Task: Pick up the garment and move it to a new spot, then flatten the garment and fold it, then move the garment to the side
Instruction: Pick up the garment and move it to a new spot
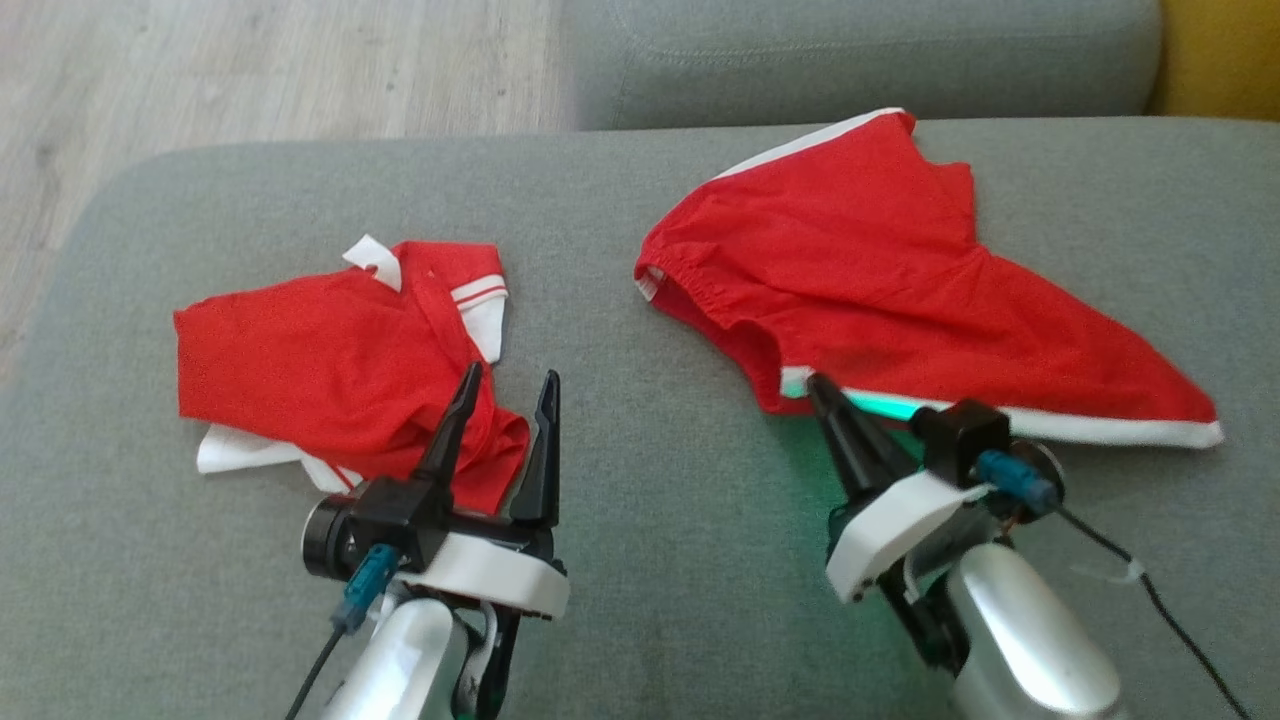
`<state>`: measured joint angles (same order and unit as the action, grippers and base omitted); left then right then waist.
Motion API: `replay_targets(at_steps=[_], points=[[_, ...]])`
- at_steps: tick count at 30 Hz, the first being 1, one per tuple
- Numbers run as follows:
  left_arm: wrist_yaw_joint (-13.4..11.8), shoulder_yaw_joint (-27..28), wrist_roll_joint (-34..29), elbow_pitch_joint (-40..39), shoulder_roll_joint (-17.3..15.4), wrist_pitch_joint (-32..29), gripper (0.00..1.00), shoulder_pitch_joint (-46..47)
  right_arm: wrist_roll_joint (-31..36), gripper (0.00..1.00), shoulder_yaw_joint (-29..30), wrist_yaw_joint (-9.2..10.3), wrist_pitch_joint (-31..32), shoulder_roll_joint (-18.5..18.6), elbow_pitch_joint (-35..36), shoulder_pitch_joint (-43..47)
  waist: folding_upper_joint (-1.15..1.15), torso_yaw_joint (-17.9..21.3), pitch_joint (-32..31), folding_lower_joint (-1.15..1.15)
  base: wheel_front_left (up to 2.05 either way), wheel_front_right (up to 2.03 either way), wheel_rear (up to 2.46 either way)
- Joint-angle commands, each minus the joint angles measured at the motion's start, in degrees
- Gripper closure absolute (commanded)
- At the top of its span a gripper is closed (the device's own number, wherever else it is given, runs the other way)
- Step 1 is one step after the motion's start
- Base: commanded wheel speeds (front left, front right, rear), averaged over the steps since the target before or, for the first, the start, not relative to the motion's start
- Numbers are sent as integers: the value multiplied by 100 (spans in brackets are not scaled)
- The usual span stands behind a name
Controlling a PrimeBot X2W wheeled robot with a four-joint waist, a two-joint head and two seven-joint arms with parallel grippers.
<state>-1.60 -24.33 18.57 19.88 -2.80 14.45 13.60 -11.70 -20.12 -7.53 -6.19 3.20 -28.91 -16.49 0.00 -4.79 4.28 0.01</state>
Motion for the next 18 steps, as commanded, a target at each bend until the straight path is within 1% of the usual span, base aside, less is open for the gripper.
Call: replay_targets(at_steps=[1, 8, 15, 16, 17, 18], points=[[14, 195, -40, -166, -8, 55, 0, 109, -17, 100, -142, 4, 29, -32, 272, -81, 0, 18, -41, -1, 0, 0, 0], [30, 198, -31, -168, -8, 55, 0, 43, 8, 100, -465, 4, 409, -32, 959, 467, 0, -39, -160, -1, 0, 0, 0], [40, 223, -46, -161, -8, 55, 0, 2, -31, 100, -723, 4, 623, -32, 1274, 745, 0, -135, -230, -1, 0, 0, 0], [41, 226, -48, -160, -8, 55, 0, -1, 10, 57, -711, 4, 628, -32, 1287, 753, 0, -141, -235, -1, 0, 0, 0], [40, 230, -50, -159, -8, 55, 0, -5, 35, 0, -676, 4, 622, -32, 1298, 766, 0, -142, -240, -1, 0, 0, 0], [36, 237, -54, -159, -8, 55, 0, -10, 36, 0, -669, 4, 618, -32, 1313, 776, 0, -139, -245, -1, 0, 0, 0]])
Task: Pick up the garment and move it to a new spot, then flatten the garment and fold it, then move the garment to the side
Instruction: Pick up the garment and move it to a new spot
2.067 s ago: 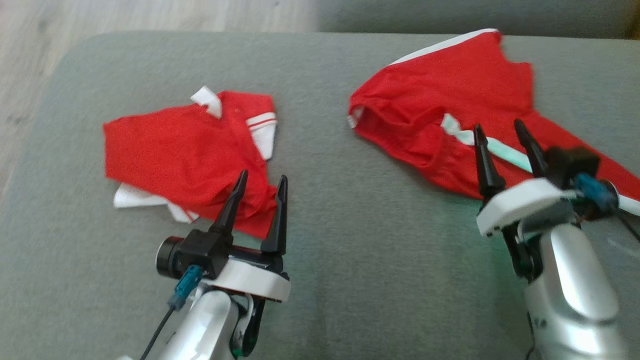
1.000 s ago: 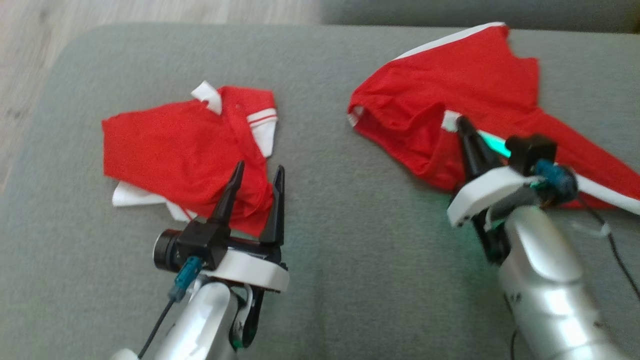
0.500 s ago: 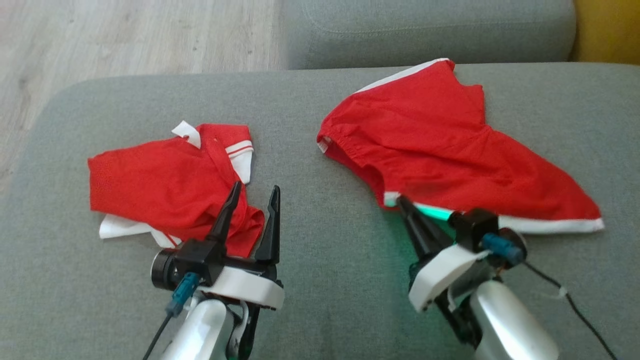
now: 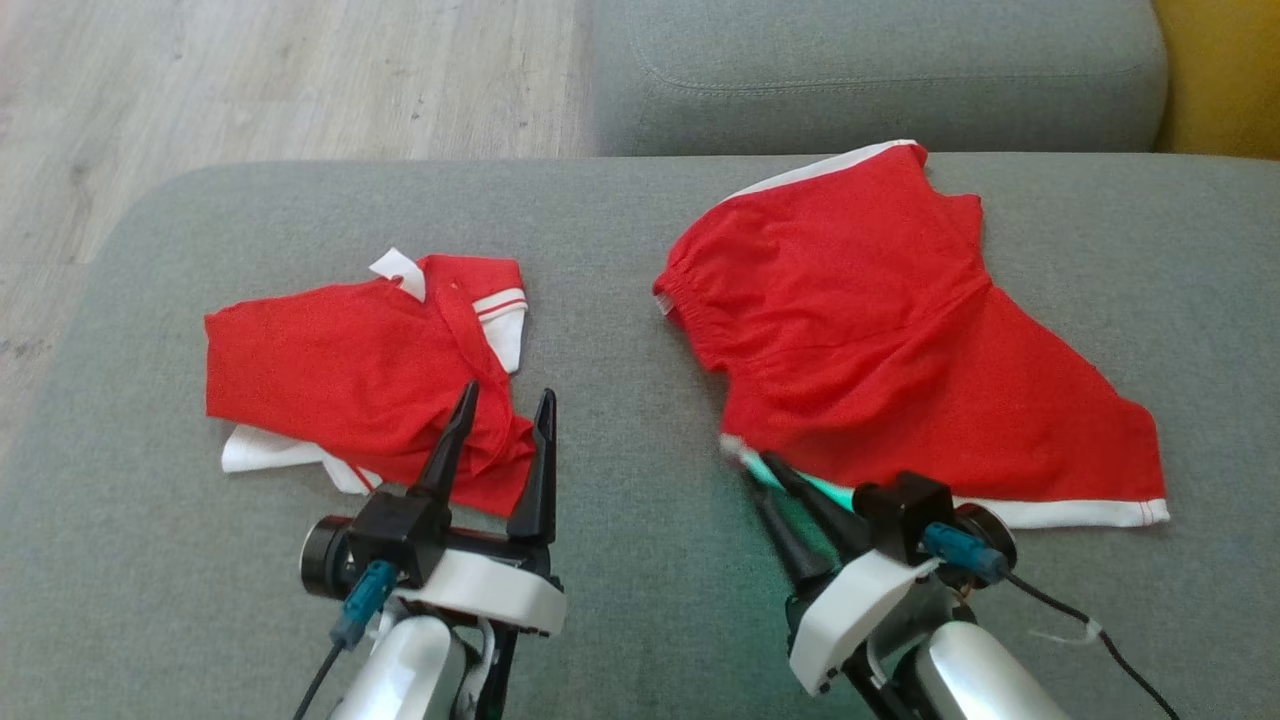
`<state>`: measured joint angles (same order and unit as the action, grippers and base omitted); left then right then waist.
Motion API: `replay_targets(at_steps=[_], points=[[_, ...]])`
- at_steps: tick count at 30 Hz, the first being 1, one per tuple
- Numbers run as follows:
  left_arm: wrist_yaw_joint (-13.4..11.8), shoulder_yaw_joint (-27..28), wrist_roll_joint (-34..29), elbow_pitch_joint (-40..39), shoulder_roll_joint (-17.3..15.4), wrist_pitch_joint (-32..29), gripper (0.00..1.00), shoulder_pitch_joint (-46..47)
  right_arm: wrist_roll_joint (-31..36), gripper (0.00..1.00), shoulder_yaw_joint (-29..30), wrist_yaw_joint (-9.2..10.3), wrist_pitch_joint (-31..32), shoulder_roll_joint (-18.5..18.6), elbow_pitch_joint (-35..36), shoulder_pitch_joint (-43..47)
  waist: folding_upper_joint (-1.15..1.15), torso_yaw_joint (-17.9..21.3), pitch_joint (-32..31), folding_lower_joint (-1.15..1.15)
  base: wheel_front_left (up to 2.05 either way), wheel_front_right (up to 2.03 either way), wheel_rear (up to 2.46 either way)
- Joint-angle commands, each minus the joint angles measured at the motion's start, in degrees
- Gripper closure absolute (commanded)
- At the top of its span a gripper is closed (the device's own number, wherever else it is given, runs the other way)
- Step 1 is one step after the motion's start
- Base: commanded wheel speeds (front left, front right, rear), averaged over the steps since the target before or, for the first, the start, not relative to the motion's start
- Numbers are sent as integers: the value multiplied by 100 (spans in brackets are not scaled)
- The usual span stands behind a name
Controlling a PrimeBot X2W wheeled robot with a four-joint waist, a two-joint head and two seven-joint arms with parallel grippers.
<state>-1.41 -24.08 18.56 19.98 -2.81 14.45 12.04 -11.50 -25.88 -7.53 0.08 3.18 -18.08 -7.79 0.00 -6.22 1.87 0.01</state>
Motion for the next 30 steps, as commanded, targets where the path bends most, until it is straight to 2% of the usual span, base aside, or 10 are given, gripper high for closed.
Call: replay_targets(at_steps=[1, 6, 9, 12, 15, 16, 20, 23, 30], points=[[12, 220, -57, -170, -7, 55, 0, 140, 13, 0, -107, 4, -5, -30, 253, -91, 0, 15, -8, -1, 0, 0, 0], [19, 261, -90, -175, -7, 55, 0, 92, -77, 0, -45, 4, -89, -30, 496, -67, 0, 138, -45, -1, 0, 0, 0], [19, 268, -86, -201, -7, 55, 0, 80, -132, 0, 200, 4, -294, -30, 717, -21, 0, 241, -82, -1, 0, 0, 0], [15, 262, -67, -263, -7, 55, 0, 65, 18, 0, 785, 4, -586, -30, 858, 54, 0, 357, -115, -1, 0, 0, 0], [-3, 241, -44, -329, -7, 55, 0, 34, 178, 0, 1616, 4, -915, -30, 907, 197, 0, 472, -133, -1, 0, 0, 0], [-3, 241, -44, -329, -7, 55, 0, 34, 178, 0, 1616, 4, -915, -30, 907, 197, 0, 472, -133, -1, 0, 0, 0], [-13, 182, -33, -374, -7, 55, 0, -19, 445, 0, 2683, 4, -1215, -30, 771, 479, 0, 639, -105, -1, 0, 0, 0], [-11, 136, -31, -373, -7, 55, 0, -39, 480, 0, 2902, 4, -1286, -30, 677, 596, 0, 711, -60, -1, 0, 0, 0], [59, -19, -44, -315, -7, 55, 0, 8, 406, 0, 2887, 4, -1391, -30, 638, 532, 0, 787, 54, -1, 0, 0, 0]])
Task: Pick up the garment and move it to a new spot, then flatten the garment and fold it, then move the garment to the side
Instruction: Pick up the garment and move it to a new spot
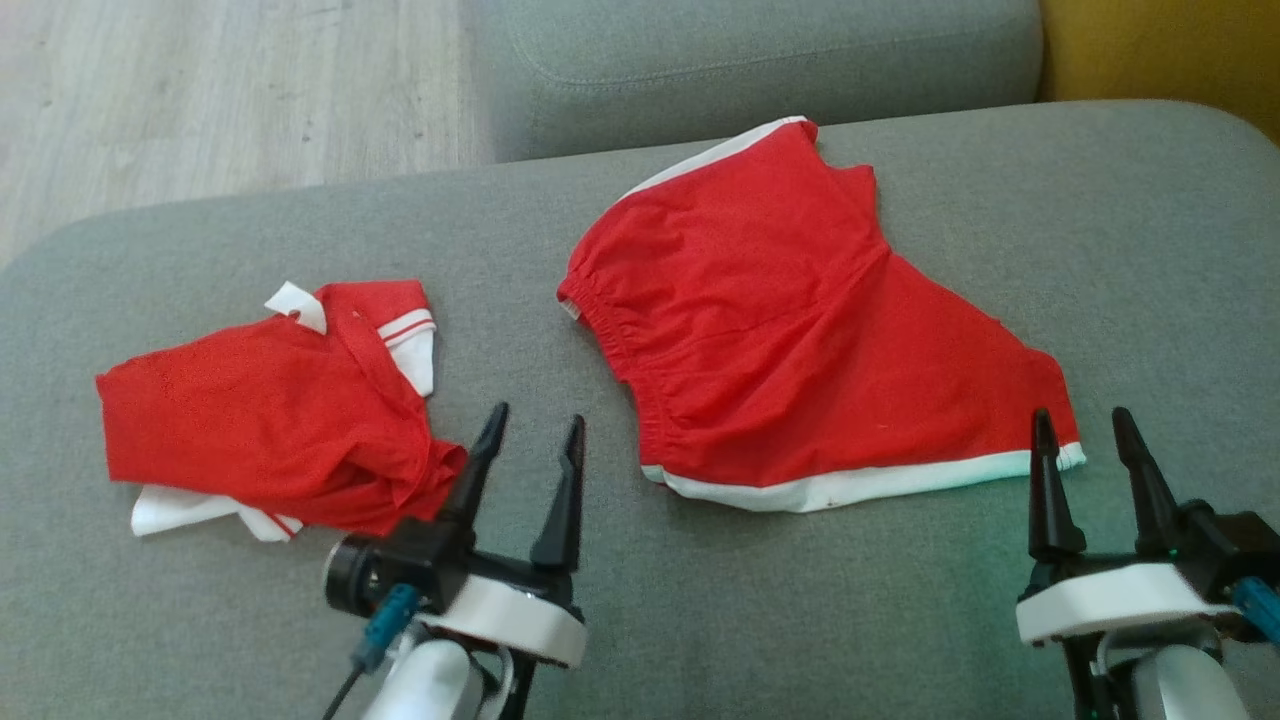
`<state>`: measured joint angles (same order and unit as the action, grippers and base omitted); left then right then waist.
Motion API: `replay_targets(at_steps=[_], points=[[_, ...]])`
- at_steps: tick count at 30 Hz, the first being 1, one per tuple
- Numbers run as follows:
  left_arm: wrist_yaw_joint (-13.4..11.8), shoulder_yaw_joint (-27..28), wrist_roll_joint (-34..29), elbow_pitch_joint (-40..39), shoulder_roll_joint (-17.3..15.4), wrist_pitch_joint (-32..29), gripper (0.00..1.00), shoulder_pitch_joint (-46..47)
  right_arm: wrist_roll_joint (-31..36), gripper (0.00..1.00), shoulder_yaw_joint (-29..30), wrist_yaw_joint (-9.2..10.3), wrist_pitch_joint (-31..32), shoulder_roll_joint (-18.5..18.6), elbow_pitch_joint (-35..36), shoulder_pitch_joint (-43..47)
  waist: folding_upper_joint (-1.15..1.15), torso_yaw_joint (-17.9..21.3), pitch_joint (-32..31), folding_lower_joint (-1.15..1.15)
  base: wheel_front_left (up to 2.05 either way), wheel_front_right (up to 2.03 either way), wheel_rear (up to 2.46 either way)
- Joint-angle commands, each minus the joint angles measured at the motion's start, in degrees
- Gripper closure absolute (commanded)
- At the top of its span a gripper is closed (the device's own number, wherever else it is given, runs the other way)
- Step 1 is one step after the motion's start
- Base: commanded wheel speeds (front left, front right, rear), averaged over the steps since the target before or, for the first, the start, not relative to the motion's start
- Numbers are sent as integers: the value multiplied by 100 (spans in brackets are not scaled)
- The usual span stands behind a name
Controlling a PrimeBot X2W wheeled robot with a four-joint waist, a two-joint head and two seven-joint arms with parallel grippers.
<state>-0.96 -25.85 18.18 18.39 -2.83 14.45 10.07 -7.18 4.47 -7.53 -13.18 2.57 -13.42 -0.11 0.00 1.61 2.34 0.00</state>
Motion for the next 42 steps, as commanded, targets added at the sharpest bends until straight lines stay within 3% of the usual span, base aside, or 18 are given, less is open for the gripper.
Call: replay_targets(at_steps=[1, 10, 15, 32, 34, 35, 42], points=[[52, 111, -15, -124, -5, 55, 0, 221, -32, 0, -163, 4, -72, 31, 169, -259, 0, 12, 22, 0, 0, 0, 0], [643, -709, -33, 580, -7, -324, 0, 554, -113, 0, -257, 4, -136, 31, 63, -405, 0, 141, 264, 0, 0, 0, 0], [441, -651, -85, 907, -41, -480, 0, 765, -172, 0, -338, 4, -156, 31, 10, -499, 0, 293, 404, 0, 0, 0, 0], [552, -764, -29, 1431, -132, -635, 0, 1193, -297, 0, -354, 4, -180, 31, -66, -676, 0, 659, 712, 0, 0, 0, 0], [576, -806, -32, 1438, -141, -612, 84, 1207, -297, 0, -337, 4, -181, 31, -73, -680, 0, 666, 709, 0, 0, 0, 0], [582, -819, -35, 1426, -143, -573, 100, 1212, -294, 0, -324, 4, -181, 31, -86, -681, 0, 665, 705, 0, 0, 0, 0], [527, -832, -50, 1296, -174, -334, 100, 1207, -124, 0, -132, 4, -147, 31, -484, -698, 0, 586, 630, 0, 0, 0, 0]])
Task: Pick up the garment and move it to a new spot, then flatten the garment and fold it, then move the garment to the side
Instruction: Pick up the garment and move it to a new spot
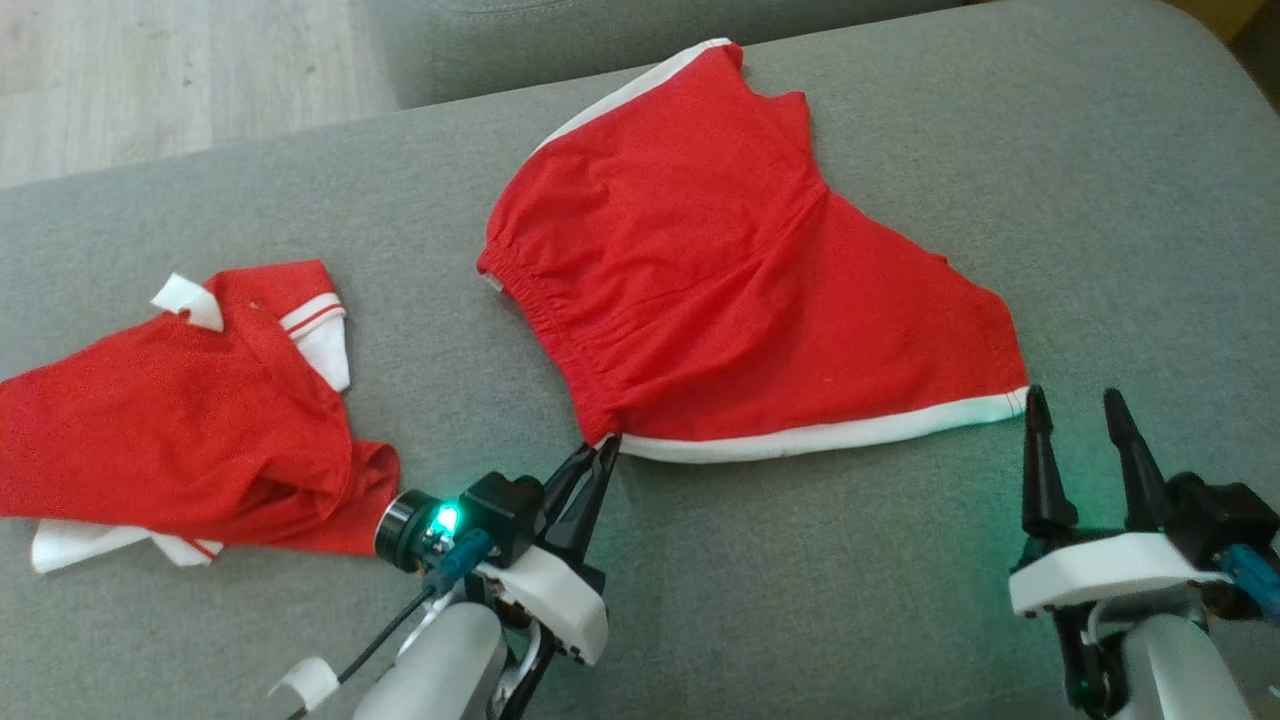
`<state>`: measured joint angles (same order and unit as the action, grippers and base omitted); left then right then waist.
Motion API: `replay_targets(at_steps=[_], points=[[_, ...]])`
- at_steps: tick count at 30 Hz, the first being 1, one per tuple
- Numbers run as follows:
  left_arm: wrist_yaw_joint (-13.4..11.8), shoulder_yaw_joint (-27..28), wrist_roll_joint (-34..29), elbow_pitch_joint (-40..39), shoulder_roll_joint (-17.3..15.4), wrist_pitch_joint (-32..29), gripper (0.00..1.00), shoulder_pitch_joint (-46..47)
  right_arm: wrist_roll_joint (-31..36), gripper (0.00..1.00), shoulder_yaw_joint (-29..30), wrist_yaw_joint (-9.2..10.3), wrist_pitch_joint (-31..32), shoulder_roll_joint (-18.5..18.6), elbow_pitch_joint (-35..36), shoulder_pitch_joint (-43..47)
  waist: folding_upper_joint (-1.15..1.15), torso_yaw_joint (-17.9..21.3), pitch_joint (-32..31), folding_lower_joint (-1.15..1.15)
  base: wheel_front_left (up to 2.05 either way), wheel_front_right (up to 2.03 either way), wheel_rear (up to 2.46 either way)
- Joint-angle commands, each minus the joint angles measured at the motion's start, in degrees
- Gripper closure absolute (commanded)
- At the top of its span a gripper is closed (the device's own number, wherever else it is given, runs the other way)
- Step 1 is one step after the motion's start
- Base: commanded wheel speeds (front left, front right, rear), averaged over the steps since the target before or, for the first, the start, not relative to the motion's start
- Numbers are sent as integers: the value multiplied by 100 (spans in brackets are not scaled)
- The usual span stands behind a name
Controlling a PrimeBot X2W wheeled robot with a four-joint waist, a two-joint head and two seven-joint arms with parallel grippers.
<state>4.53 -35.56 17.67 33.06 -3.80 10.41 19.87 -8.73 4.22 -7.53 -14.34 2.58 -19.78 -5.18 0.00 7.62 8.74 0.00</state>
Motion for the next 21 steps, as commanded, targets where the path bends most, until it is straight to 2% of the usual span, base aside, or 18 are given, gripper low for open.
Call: replay_targets(at_steps=[1, 9, 21], points=[[-41, 139, -12, -208, -93, 103, 100, 227, 59, 0, -53, 4, 10, 30, 79, -208, 0, -30, -18, 0, 0, 0, 0], [-131, 90, -93, -465, -167, 223, 100, 232, 102, 0, 365, 4, 526, 30, -720, -529, 0, -188, 6, 0, 0, 0, 0], [-178, -32, -118, -578, -181, 222, 100, 284, 222, 0, 228, 4, 715, 30, -1831, -1110, 0, -301, 110, 0, 0, 0, 0]])
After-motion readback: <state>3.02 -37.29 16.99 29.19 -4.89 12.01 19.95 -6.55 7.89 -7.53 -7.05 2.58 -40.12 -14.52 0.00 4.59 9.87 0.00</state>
